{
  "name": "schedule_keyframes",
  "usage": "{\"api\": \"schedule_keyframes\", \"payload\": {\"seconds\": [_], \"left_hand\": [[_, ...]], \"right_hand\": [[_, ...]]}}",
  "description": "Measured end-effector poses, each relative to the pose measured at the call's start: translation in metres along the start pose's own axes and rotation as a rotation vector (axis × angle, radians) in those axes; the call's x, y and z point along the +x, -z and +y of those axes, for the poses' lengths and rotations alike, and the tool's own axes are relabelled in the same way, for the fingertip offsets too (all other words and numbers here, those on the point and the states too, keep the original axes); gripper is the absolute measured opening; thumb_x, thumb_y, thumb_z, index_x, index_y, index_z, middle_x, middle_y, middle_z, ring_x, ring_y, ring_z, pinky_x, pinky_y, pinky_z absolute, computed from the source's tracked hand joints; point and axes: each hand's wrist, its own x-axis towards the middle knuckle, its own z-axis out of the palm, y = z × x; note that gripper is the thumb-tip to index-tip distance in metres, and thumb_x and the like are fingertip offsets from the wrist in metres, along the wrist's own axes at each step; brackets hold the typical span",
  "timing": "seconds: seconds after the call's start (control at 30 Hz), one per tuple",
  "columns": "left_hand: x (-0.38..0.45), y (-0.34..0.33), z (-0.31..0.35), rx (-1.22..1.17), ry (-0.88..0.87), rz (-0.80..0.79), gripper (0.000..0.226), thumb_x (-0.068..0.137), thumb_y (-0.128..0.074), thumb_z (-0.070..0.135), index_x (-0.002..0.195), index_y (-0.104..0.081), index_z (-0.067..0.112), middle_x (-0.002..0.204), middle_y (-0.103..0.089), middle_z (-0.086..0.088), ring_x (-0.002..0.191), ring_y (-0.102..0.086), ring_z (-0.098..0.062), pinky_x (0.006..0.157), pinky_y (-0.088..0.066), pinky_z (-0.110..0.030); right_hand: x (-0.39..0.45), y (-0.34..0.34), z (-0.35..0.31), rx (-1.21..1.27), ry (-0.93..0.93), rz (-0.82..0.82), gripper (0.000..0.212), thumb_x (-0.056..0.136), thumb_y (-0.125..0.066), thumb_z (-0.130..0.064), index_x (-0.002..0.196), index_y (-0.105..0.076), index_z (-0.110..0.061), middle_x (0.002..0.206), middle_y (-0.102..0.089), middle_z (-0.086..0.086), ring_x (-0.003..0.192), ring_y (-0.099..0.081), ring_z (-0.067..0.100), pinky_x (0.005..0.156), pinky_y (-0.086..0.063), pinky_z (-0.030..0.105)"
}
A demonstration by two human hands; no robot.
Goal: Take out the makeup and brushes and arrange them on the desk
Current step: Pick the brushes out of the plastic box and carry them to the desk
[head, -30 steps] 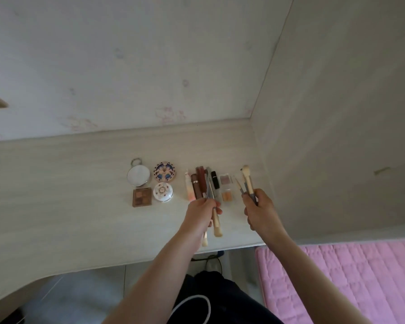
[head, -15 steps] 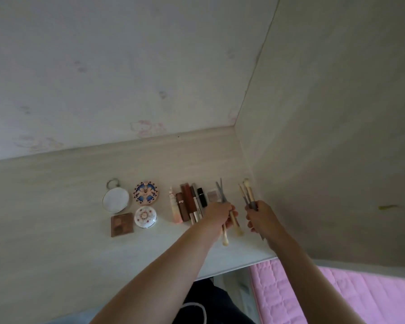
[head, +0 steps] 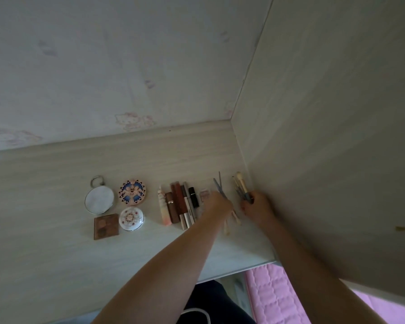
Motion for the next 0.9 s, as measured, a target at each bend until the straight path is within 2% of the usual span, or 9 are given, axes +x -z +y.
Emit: {"api": "schedule_keyframes", "payload": {"seconds": [0.07, 0.1, 0.2, 0.4, 0.47, 0.57, 0.67, 0.8, 0.9], "left_hand": [[0.001, 0.001, -0.003, 0.030, -0.008, 0.017, 0.015, 0.092, -0.053, 0.006, 0.103, -0.059, 0.000, 0.097, -0.067, -0.018, 0.090, -0.068, -0.032, 0.080, -0.058, -0.043], [0.000, 0.002, -0.004, 0.058, -0.016, 0.033, 0.014, 0.092, -0.053, 0.007, 0.102, -0.060, 0.001, 0.096, -0.067, -0.017, 0.089, -0.067, -0.030, 0.080, -0.058, -0.042], [-0.001, 0.002, -0.005, 0.157, -0.059, 0.074, 0.018, 0.091, -0.048, 0.004, 0.102, -0.062, 0.002, 0.099, -0.066, -0.015, 0.091, -0.065, -0.028, 0.079, -0.057, -0.036], [0.001, 0.003, -0.007, 0.217, -0.077, 0.076, 0.020, 0.089, -0.052, -0.001, 0.105, -0.063, -0.003, 0.105, -0.067, -0.017, 0.095, -0.066, -0.028, 0.080, -0.056, -0.035], [0.002, 0.003, -0.008, 0.199, -0.080, 0.066, 0.022, 0.089, -0.049, -0.002, 0.106, -0.063, -0.004, 0.104, -0.067, -0.019, 0.094, -0.066, -0.029, 0.079, -0.057, -0.035], [0.003, 0.002, -0.009, 0.150, -0.076, 0.052, 0.031, 0.083, -0.046, -0.006, 0.111, -0.059, -0.010, 0.108, -0.065, -0.025, 0.096, -0.066, -0.034, 0.068, -0.053, -0.033], [0.004, 0.001, -0.008, 0.130, -0.075, 0.033, 0.030, 0.084, -0.047, -0.001, 0.111, -0.060, -0.007, 0.105, -0.065, -0.026, 0.094, -0.066, -0.036, 0.079, -0.058, -0.041], [0.005, -0.002, -0.009, 0.154, -0.106, -0.017, 0.025, 0.088, -0.051, 0.008, 0.107, -0.063, -0.001, 0.104, -0.067, -0.018, 0.094, -0.067, -0.031, 0.082, -0.057, -0.043], [0.002, 0.001, -0.012, 0.118, -0.118, -0.009, 0.011, 0.085, -0.053, 0.005, 0.094, -0.058, 0.007, 0.099, -0.065, -0.016, 0.092, -0.066, -0.030, 0.083, -0.057, -0.044]], "right_hand": [[0.001, -0.003, 0.002, 0.006, 0.014, 0.028, 0.020, 0.091, -0.059, -0.011, 0.071, -0.055, -0.014, 0.072, -0.058, 0.011, 0.067, -0.055, 0.021, 0.060, -0.039, 0.026], [0.002, -0.004, 0.003, 0.020, 0.012, 0.026, 0.019, 0.091, -0.058, -0.012, 0.073, -0.056, -0.014, 0.072, -0.059, 0.011, 0.068, -0.056, 0.022, 0.060, -0.041, 0.028], [0.004, -0.006, 0.006, 0.073, -0.008, 0.003, 0.008, 0.091, -0.056, -0.008, 0.085, -0.062, -0.008, 0.077, -0.061, 0.014, 0.073, -0.059, 0.024, 0.070, -0.050, 0.038], [0.007, -0.010, 0.010, 0.148, -0.082, -0.004, 0.011, 0.093, -0.050, -0.006, 0.098, -0.058, 0.000, 0.096, -0.063, 0.029, 0.089, -0.064, 0.040, 0.083, -0.053, 0.053], [0.006, -0.009, 0.009, 0.112, -0.074, 0.023, 0.016, 0.094, -0.052, -0.008, 0.104, -0.058, 0.002, 0.102, -0.064, 0.027, 0.093, -0.063, 0.039, 0.083, -0.053, 0.051], [0.002, -0.007, 0.007, 0.049, -0.044, 0.040, 0.023, 0.091, -0.057, -0.008, 0.112, -0.056, 0.002, 0.111, -0.063, 0.022, 0.102, -0.061, 0.036, 0.085, -0.051, 0.042], [-0.001, -0.008, 0.007, -0.052, -0.009, 0.057, 0.029, 0.089, -0.053, -0.002, 0.118, -0.055, 0.002, 0.117, -0.061, 0.023, 0.109, -0.058, 0.035, 0.089, -0.045, 0.035], [-0.006, -0.008, 0.007, -0.116, 0.056, 0.051, 0.035, 0.090, -0.058, -0.010, 0.123, -0.054, 0.001, 0.118, -0.063, 0.020, 0.111, -0.059, 0.032, 0.089, -0.044, 0.031], [-0.009, -0.003, 0.007, -0.155, 0.079, 0.039, 0.031, 0.090, -0.057, -0.011, 0.119, -0.056, 0.000, 0.113, -0.065, 0.019, 0.107, -0.061, 0.033, 0.084, -0.046, 0.032]]}}
